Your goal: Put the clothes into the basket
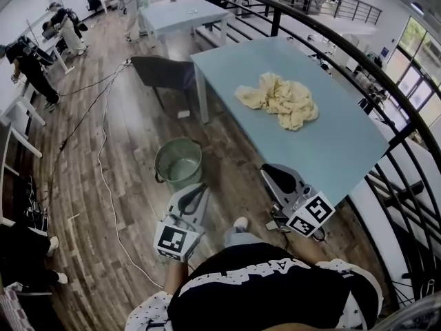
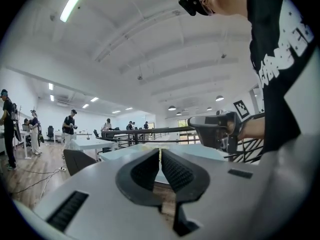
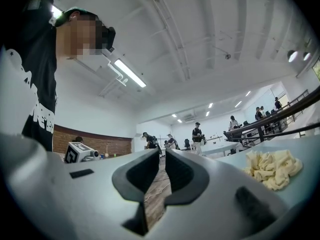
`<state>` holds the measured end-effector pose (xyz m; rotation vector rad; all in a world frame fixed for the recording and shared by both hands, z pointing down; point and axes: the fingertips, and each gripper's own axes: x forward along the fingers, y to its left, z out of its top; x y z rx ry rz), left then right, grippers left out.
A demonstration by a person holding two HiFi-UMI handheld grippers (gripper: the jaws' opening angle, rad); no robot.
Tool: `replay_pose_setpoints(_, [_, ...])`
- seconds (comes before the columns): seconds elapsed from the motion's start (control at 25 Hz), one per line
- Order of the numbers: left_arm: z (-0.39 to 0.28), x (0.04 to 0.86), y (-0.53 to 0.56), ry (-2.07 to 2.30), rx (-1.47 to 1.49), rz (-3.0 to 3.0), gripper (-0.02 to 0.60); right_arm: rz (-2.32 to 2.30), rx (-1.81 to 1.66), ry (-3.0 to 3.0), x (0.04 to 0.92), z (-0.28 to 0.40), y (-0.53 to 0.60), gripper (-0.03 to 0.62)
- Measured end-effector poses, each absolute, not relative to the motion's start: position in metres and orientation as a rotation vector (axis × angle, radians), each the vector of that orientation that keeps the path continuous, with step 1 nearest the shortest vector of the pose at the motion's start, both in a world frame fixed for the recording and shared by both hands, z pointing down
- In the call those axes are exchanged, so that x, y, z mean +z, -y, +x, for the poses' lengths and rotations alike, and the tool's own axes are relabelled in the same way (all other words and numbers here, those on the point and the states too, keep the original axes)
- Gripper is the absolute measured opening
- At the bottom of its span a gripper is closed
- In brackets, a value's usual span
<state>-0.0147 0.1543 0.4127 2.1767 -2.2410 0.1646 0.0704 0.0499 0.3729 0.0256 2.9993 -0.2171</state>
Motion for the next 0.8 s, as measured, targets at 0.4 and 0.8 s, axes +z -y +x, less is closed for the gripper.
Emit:
replay_pose_setpoints(0.4, [-0.037,0.409,-0.120,2.221,0.180,2.206,0.015,-0.026,-0.214,-2.975,0.374,0.054,-0.014,0.034])
replay_pose_setpoints(0.8, [-0.051,0.404,-0.074,2.178,0.232,2.262,0.015,-0.128,-0.206,-2.977,0.379,0.045,0.031,0.035])
